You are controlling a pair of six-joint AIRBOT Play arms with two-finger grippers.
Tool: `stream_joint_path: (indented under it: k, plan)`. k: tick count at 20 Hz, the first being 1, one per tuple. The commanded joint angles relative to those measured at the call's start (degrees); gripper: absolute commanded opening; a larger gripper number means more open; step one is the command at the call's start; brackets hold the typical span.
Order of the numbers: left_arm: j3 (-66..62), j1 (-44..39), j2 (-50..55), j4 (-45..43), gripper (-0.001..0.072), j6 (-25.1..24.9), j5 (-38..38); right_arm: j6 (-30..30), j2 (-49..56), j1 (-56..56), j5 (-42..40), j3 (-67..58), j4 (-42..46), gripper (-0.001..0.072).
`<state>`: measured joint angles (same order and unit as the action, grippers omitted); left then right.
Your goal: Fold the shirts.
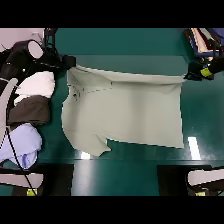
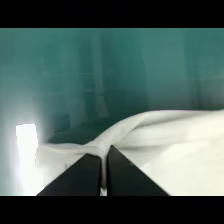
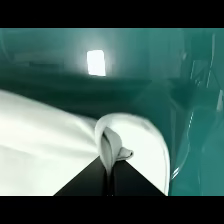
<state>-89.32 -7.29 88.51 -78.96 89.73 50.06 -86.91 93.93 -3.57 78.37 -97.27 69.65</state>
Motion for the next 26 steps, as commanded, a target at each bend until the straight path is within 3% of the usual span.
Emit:
stream_joint_path:
  k: [1,4,5,8,11,12,13,14,15,20,26]
  plan:
    - [0.09,2.80,2.60,0.13,0.0023,-0.13,1.49,1.97,4.04,0.33,-0.55,-4.48,0.44,0.0018]
    - [2.05,5.73,2.60,0.76,0.0023,-0.76,12.33,2.64,3.02,0.37,3.21,-1.36,0.37,0.0018]
    - [3.54,5.75,2.60,1.66,0.0023,-3.32,13.66,2.64,2.08,0.68,2.56,1.42,0.39,0.0018]
    - [9.66,5.51,2.62,7.96,0.0023,-7.02,11.91,2.62,-0.76,2.05,-0.90,9.94,0.44,0.0019]
    - [13.00,5.51,2.62,9.09,0.0024,-7.13,9.44,2.51,-1.79,4.52,-3.72,16.00,0.35,0.0020]
    - [13.07,5.57,2.62,8.96,0.0086,-6.62,9.79,2.51,-1.77,5.46,-3.67,17.11,0.35,0.0091]
    - [12.98,5.57,2.54,8.96,0.0400,-5.79,10.56,2.51,-1.77,6.10,-3.65,17.68,0.37,0.0349]
    - [12.87,5.88,2.27,8.83,0.0578,-5.09,12.20,2.25,-1.88,6.47,-3.56,17.68,0.35,0.0388]
    - [12.90,6.36,1.57,8.68,0.0496,-4.61,14.19,2.10,-2.71,6.49,-3.08,17.68,0.42,0.0388]
    - [23.54,8.15,-12.81,1.46,0.0492,-3.98,23.26,2.10,-14.95,2.86,-0.11,22.18,0.76,0.0388]
    - [55.80,7.98,-38.03,10.97,0.0492,0.85,23.08,2.10,-28.68,-1.44,-2.10,34.25,0.33,0.0387]
